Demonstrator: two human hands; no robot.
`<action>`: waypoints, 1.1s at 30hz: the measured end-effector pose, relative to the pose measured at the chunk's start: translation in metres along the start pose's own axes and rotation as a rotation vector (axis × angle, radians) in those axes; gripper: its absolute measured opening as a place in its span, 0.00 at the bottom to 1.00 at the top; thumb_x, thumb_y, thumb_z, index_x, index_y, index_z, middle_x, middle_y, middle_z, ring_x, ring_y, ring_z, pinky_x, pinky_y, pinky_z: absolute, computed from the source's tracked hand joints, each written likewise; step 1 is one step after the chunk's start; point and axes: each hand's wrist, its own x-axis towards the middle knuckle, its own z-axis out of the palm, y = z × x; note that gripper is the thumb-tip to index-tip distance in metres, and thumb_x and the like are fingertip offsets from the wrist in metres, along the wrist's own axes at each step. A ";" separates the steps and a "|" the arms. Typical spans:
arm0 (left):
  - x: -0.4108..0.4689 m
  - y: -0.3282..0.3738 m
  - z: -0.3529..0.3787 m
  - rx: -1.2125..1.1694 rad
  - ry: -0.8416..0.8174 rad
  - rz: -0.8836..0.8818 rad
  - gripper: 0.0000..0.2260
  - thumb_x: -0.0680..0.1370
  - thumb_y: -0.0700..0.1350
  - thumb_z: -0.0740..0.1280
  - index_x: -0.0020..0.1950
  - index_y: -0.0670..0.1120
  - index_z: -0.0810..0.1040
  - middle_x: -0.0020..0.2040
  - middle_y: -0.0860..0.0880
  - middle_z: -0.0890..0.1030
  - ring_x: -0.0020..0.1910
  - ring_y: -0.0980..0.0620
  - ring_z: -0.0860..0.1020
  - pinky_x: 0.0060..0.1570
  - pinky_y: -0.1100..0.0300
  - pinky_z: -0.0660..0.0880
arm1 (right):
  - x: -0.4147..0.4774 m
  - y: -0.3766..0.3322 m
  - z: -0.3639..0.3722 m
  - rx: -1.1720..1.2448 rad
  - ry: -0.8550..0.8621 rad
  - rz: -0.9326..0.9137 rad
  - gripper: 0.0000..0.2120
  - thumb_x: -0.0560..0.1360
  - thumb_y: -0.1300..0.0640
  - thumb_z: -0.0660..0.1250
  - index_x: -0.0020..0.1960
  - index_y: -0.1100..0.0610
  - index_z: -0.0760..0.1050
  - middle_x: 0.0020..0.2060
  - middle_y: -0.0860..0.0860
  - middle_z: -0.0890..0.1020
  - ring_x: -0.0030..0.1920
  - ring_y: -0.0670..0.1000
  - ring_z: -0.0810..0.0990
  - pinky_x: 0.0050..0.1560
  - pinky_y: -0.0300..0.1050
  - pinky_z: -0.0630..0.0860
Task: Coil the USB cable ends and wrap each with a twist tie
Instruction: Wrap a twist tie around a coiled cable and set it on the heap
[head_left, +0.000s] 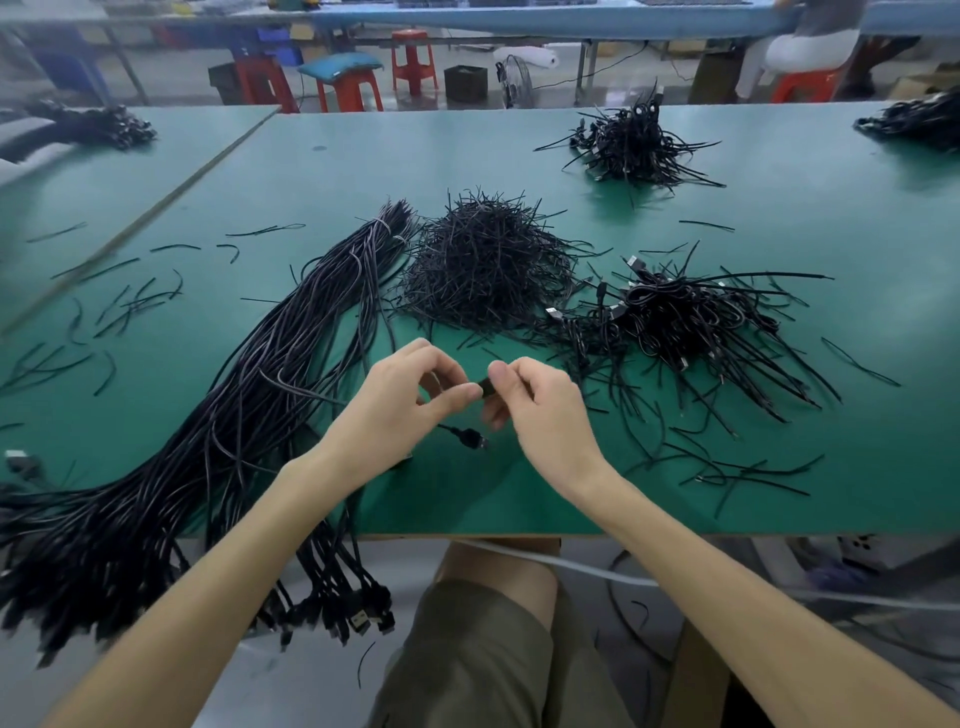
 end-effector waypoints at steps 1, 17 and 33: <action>-0.001 -0.003 0.000 0.029 -0.022 -0.012 0.05 0.78 0.51 0.73 0.48 0.52 0.79 0.46 0.56 0.78 0.46 0.58 0.78 0.44 0.69 0.72 | 0.002 0.000 -0.002 0.017 0.036 0.024 0.17 0.85 0.52 0.61 0.43 0.60 0.78 0.33 0.51 0.84 0.32 0.46 0.80 0.37 0.37 0.74; -0.001 -0.042 -0.018 0.398 0.057 0.003 0.08 0.85 0.43 0.62 0.56 0.44 0.82 0.51 0.51 0.78 0.53 0.49 0.76 0.63 0.48 0.70 | 0.009 -0.019 -0.026 0.194 0.392 0.013 0.20 0.86 0.49 0.57 0.41 0.60 0.73 0.29 0.47 0.78 0.30 0.46 0.74 0.36 0.45 0.70; 0.004 -0.058 -0.021 0.470 0.231 -0.127 0.13 0.87 0.43 0.58 0.67 0.42 0.77 0.63 0.45 0.77 0.61 0.44 0.75 0.64 0.46 0.70 | -0.009 -0.038 -0.035 0.345 0.394 -0.084 0.19 0.86 0.50 0.56 0.40 0.57 0.71 0.28 0.45 0.76 0.28 0.45 0.71 0.29 0.37 0.69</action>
